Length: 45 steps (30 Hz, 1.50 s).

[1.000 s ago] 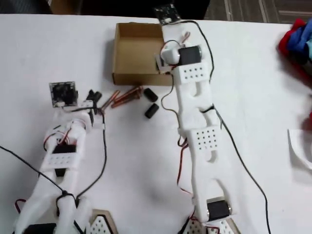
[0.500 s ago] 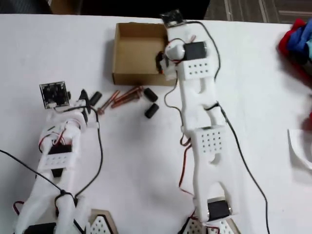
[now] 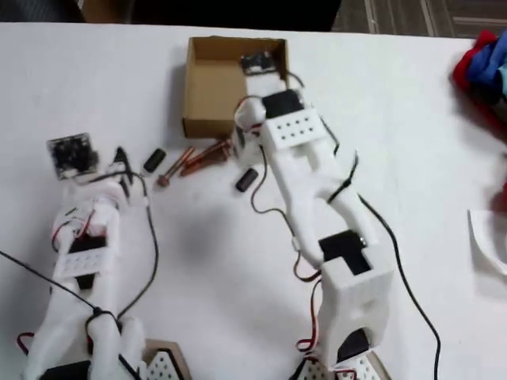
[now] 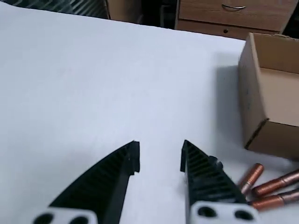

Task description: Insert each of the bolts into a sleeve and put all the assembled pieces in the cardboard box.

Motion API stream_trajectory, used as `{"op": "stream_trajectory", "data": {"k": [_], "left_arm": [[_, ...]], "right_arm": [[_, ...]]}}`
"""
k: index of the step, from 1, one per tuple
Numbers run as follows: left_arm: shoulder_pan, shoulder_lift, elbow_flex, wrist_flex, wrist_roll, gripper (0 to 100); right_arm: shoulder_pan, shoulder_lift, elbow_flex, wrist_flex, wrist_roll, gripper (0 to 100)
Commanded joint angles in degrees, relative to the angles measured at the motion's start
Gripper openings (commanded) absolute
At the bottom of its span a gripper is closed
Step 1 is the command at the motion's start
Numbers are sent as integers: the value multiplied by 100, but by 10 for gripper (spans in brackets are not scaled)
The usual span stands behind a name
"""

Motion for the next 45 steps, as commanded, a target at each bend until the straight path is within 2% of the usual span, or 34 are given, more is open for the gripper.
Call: {"op": "stream_trajectory", "data": {"k": [1, 5, 12, 19, 28, 32, 34, 39, 41, 45], "left_arm": [[-396, 0, -224, -141, 35, 166], [-440, 0, -224, -141, 35, 166], [-431, 0, -224, -141, 35, 166], [-431, 0, -215, -141, 35, 166], [-431, 0, -215, -141, 35, 166], [-422, 0, -215, -141, 35, 166], [-422, 0, -215, -141, 35, 166], [-422, 0, -215, -141, 35, 166], [-422, 0, -215, -141, 35, 166], [-396, 0, -215, -141, 35, 166]], "right_arm": [[-189, 110, 167, -453, -589, 132], [-312, 664, 158, -505, -1609, 218], [-321, 1323, -343, -497, -2523, 218], [-330, 1877, -1503, -470, -2857, 218], [-330, 2747, -2092, -22, -2936, 214], [-303, 3011, -2426, 303, -2936, 106], [-268, 3099, -2593, 426, -2884, 13], [-101, 3108, -2971, 760, -2813, 18], [-31, 3108, -3244, 866, -2295, 19], [-66, 3134, -3727, 954, -440, 20]]}}
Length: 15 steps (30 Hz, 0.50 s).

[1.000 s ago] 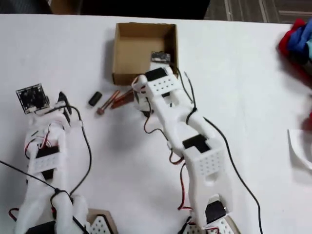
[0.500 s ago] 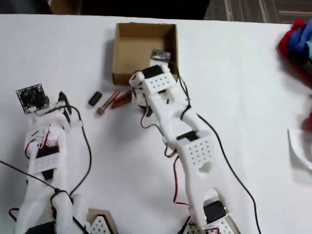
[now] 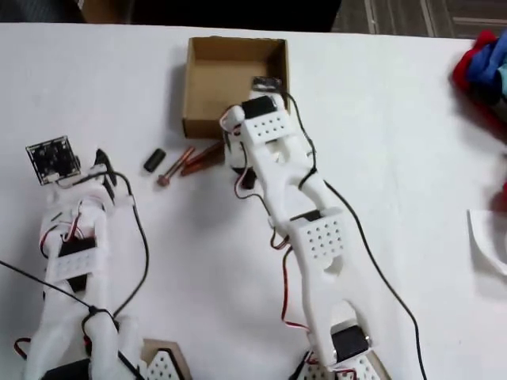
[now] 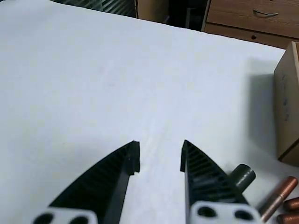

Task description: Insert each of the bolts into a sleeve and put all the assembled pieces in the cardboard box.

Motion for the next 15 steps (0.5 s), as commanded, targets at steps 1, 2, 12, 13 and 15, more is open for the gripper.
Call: {"op": "stream_trajectory", "data": {"k": [1, 2, 12, 13, 15], "left_arm": [[35, 0, -215, -141, 18, 166], [79, 0, -207, -141, 18, 166], [176, 0, -189, -141, 9, 166], [176, 0, -189, -141, 9, 166], [176, 0, -189, -141, 9, 166]], "right_arm": [[-4, -75, -510, 110, 1662, 22], [-22, -66, -536, 136, 1960, 24], [-31, -57, -492, 470, 2259, 209], [-22, -57, -492, 479, 2259, 211], [-4, -57, -492, 488, 2259, 196]]}}
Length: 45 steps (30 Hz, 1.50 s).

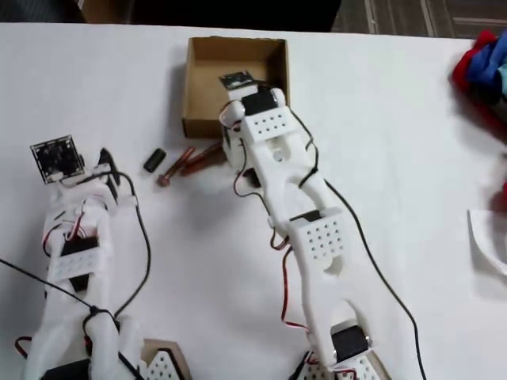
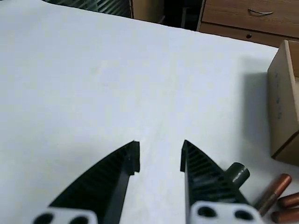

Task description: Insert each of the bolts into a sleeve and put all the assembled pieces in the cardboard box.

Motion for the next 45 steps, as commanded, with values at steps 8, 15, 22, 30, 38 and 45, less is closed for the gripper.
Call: {"op": "stream_trajectory", "data": {"k": [8, 15, 22, 30, 38, 45], "left_arm": [[62, 0, -189, -141, 9, 166], [62, 0, -189, -141, 9, 166], [62, 0, -189, -141, 9, 166], [62, 0, -189, -141, 9, 166], [70, 0, -356, 229, 9, 166], [158, 9, -1789, 2497, 9, 166]], "right_arm": [[4, 382, -255, 48, 18, 166], [13, 690, -308, 13, 0, 165], [13, 699, -721, 48, 9, 157], [31, 699, -712, 136, 0, 16], [84, -479, -791, 532, 35, 19], [303, -2026, 123, 505, 35, 20]]}}
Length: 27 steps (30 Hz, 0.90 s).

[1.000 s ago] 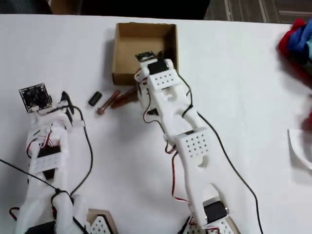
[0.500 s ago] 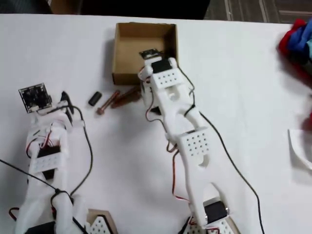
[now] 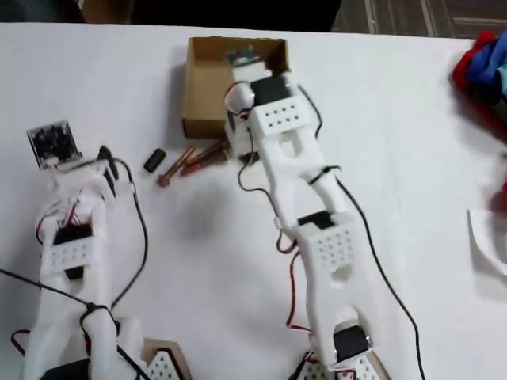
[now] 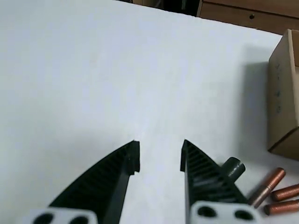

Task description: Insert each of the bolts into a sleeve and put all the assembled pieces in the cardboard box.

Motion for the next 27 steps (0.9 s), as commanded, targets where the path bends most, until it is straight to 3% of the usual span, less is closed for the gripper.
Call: {"op": "stream_trajectory", "data": {"k": [1, 9, 13, 17, 21, 27], "left_arm": [[202, 44, -1024, 1213, -26, 166], [1327, 1960, -2853, 3455, -1512, 166], [1477, 2989, -4110, 4668, -2022, 166], [1468, 3393, -5024, 5046, -2101, 166], [1503, 3543, -5332, 5055, -2101, 166], [1829, 4070, -5481, 5134, -2497, 166]], "right_arm": [[286, -989, 440, 101, 35, 20], [945, -2062, 853, 40, 387, 20], [980, -2615, 888, 40, 563, 20], [1051, -3055, 1521, -13, 563, 21], [1323, -3793, 3068, -769, 563, 21], [1534, -6176, 7182, -3152, 580, 20]]}}
